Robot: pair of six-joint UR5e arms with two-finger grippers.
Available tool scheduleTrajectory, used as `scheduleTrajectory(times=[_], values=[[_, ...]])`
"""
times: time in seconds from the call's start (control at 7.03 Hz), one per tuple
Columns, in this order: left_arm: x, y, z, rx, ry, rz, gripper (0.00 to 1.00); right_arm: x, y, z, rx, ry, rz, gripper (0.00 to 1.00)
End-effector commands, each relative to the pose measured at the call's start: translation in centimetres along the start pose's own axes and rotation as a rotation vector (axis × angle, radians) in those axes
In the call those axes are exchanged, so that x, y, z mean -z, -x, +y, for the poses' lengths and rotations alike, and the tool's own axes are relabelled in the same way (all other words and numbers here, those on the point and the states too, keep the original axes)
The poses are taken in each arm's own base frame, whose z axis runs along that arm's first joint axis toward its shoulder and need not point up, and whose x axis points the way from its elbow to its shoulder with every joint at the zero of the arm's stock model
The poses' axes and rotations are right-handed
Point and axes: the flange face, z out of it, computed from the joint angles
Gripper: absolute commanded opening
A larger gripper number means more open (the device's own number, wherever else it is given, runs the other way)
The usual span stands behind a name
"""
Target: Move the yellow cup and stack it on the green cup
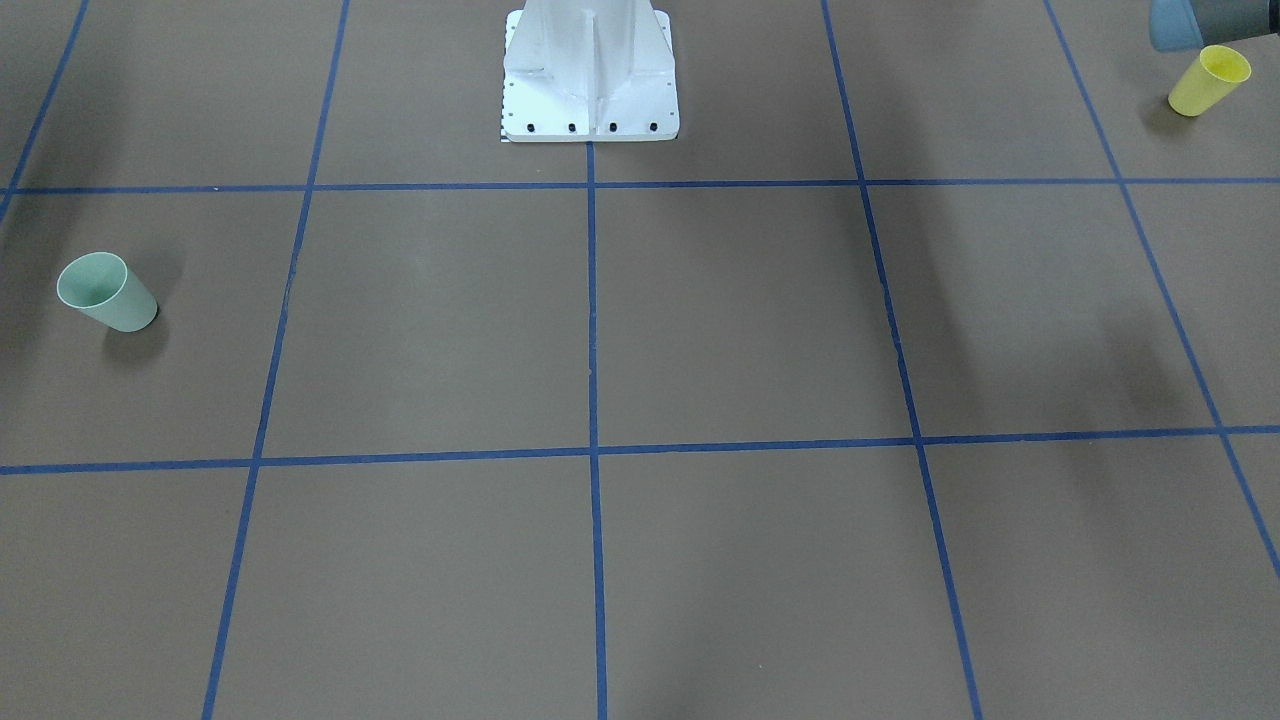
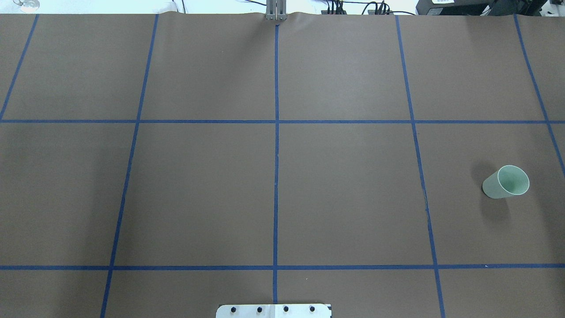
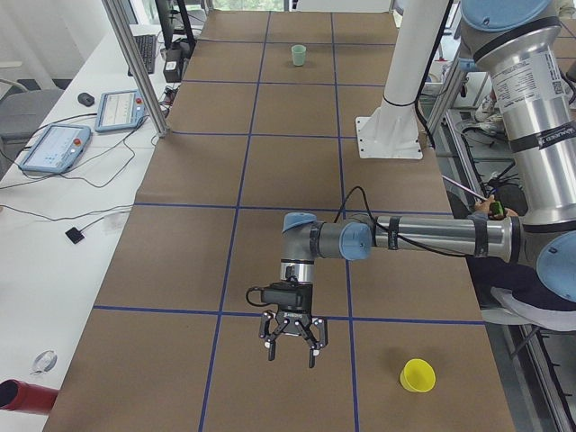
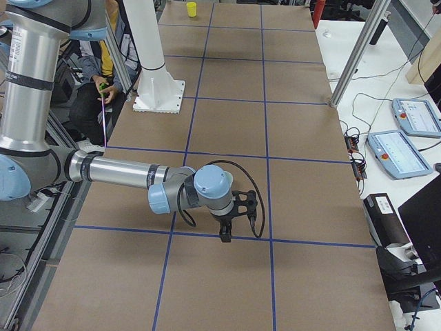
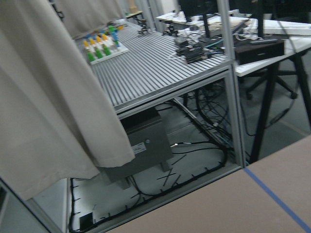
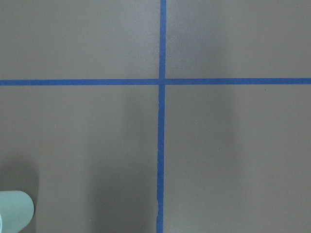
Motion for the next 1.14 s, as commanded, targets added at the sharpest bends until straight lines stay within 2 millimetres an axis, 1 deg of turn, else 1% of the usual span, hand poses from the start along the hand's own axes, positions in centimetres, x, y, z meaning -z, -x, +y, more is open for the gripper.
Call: scheduleTrajectory(times=[0.0,0.14,0.28,0.43,0.57,0.71,0.85,1.0], values=[[-1.4,1.9,2.4,0.107,-0.016,-0.204,1.00,0.2,0.3,-0.2,0.021,-0.026,-0.004,1.00],[-1.7,2.9,3.7,0.096,0.055,-0.313,1.00,0.1,0.4,-0.2,0.032,-0.027,-0.003,1.00],[-1.5,3.2,5.5,0.086,0.068,-0.364,1.00,0.2,0.5,-0.3,0.028,-0.028,-0.007,1.00],[-3.3,3.6,7.8,0.208,0.018,-0.418,1.00,0.0,0.7,-0.3,0.026,-0.023,-0.008,1.00],[-5.0,4.1,9.0,0.312,-0.008,-0.471,1.00,-0.2,0.8,-0.3,0.031,-0.019,-0.009,1.00],[-7.5,4.9,9.8,0.403,-0.047,-0.536,1.00,-0.4,1.1,-0.4,0.046,-0.015,-0.010,1.00],[-9.4,5.8,10.8,0.464,-0.033,-0.625,1.00,-0.6,1.2,-0.4,0.052,-0.013,-0.010,1.00],[-9.8,6.4,11.9,0.512,-0.034,-0.721,1.00,-0.5,1.4,-0.6,0.057,-0.015,-0.010,1.00]])
